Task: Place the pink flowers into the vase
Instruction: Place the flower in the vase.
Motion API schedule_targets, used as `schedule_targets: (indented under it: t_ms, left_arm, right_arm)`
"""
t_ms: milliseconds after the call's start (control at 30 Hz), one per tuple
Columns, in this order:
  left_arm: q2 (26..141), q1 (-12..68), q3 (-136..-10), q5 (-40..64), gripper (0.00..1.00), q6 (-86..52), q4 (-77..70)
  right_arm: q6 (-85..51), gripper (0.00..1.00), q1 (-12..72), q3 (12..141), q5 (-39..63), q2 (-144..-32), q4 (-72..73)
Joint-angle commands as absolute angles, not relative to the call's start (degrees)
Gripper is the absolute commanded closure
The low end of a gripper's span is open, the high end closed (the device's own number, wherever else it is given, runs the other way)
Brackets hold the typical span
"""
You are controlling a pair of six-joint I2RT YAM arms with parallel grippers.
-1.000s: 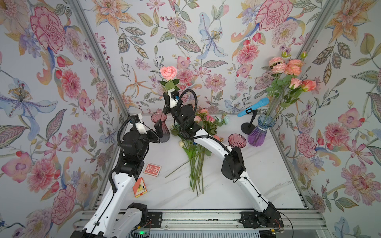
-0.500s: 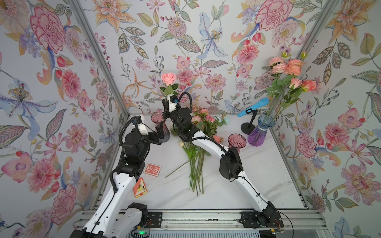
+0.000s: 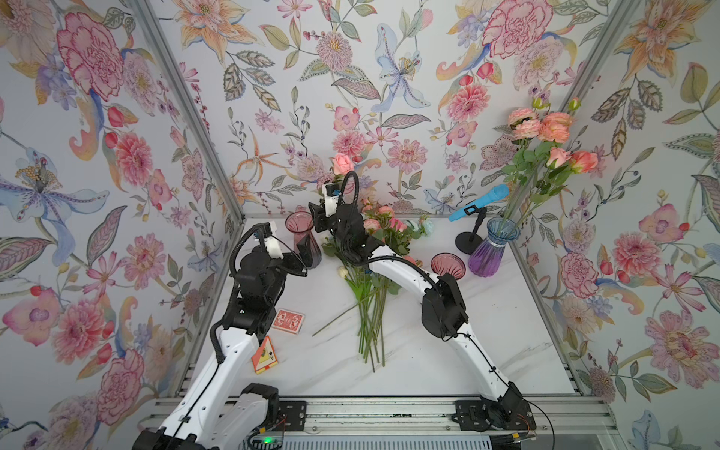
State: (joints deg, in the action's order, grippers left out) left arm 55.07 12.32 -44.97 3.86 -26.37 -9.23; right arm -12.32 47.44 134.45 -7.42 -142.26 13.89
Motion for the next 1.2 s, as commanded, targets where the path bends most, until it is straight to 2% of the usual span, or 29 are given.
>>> schedule_targets:
  t_ms: [0, 100, 300, 333, 867, 1167]
  left_arm:
    - [55.62, 12.69, -44.30, 4.55, 0.00, -26.71, -11.67]
    - [56.23, 12.71, -44.13, 5.25, 0.00, -27.13, -11.78]
    - [57.12, 12.66, -43.68, 6.49, 0.00, -27.25, -12.25]
    - [57.33, 12.65, -43.61, 6.54, 0.00, -26.93, -12.11]
    - [62.55, 12.76, -42.63, 10.46, 0.00, -26.50, -14.31]
    - [65.35, 13.81, -42.50, 14.67, 0.00, -26.88, -18.01]
  right_arm:
    - [-16.29, 0.46, 46.72, 133.03, -5.04, -135.75, 10.41]
    - [-18.67, 0.39, 46.10, 130.09, -3.52, -132.82, 9.31]
    - [-19.43, 0.02, 45.38, 124.61, -0.49, -127.60, 7.67]
    - [-19.15, 0.01, 45.37, 123.50, -0.52, -126.52, 7.05]
    - [-18.88, 0.01, 40.39, 98.88, 2.37, -107.53, 1.40]
    - [-15.95, 0.01, 42.80, 98.70, -8.46, -105.97, -17.90]
